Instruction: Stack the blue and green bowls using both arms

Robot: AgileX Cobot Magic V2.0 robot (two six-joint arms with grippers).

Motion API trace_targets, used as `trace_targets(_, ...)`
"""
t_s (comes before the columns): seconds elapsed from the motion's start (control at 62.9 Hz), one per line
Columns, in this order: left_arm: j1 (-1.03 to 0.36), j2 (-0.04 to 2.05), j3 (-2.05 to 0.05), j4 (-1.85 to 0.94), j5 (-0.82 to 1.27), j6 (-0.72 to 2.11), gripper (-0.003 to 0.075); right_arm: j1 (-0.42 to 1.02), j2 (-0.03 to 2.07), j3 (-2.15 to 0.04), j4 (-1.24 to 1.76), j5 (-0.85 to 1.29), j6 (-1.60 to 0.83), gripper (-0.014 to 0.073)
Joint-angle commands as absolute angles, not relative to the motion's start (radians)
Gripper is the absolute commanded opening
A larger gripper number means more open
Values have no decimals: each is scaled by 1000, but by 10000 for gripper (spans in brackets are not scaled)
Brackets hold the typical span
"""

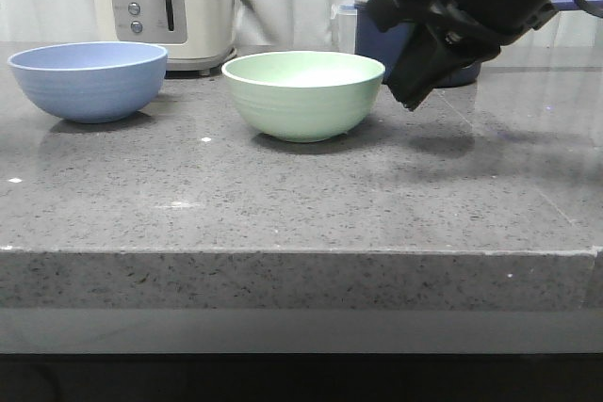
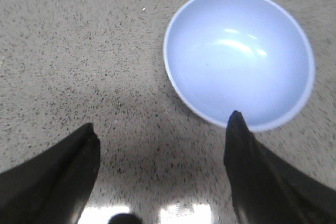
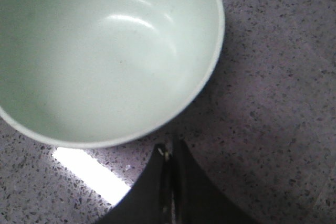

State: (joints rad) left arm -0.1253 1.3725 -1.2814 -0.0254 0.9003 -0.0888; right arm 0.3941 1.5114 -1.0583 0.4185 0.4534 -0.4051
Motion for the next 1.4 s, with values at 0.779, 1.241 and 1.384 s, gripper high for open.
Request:
trace_targets(0.779, -98, 1746, -1569, -205, 897, -13, 202, 389, 1477, -1091, 435, 413, -416, -63)
trace_targets(1.241, -98, 1730, -1577, -204, 916, 0, -20, 389, 1477, -1091, 435, 413, -416, -63)
trace_targets(1.384, -125, 1688, -1638, -206, 955, 34, -20, 389, 1477, -1091, 435, 413, -416, -63)
